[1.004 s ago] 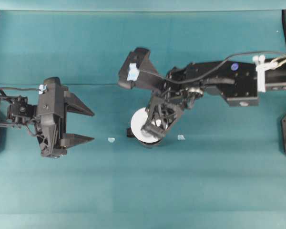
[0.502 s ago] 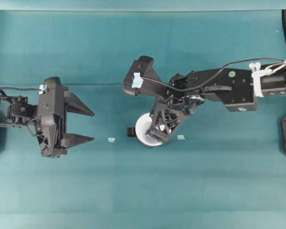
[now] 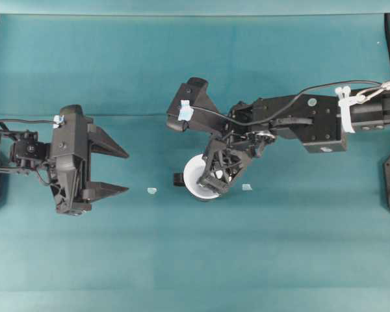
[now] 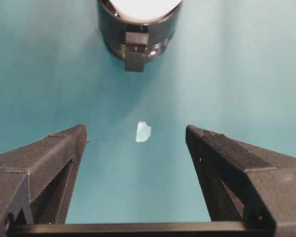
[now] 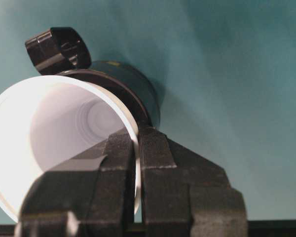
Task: Put the paper cup into the moved cup holder.
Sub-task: 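Lower the paper cup into the black holder with the right gripper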
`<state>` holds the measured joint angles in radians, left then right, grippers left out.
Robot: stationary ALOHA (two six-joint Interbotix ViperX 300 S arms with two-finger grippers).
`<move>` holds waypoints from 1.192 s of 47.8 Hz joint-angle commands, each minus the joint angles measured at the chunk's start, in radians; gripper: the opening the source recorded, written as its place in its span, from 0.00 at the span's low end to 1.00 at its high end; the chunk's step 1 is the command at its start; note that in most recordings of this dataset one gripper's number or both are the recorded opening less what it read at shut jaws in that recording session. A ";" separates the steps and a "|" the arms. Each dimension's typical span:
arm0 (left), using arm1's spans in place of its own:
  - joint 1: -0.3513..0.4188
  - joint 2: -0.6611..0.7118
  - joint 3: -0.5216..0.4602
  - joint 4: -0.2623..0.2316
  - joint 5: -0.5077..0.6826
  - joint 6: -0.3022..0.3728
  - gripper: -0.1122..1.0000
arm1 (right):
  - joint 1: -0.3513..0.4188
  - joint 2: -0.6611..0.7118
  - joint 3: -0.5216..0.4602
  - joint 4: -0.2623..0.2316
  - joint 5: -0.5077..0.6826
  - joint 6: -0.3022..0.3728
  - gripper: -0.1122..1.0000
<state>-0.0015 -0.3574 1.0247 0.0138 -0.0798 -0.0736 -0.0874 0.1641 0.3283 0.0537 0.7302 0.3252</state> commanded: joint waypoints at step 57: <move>0.003 -0.003 -0.009 0.002 -0.006 0.000 0.86 | 0.020 -0.058 -0.020 0.017 -0.028 -0.005 0.89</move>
<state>0.0000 -0.3574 1.0247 0.0138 -0.0798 -0.0736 -0.0752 0.1350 0.3283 0.0721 0.7087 0.3237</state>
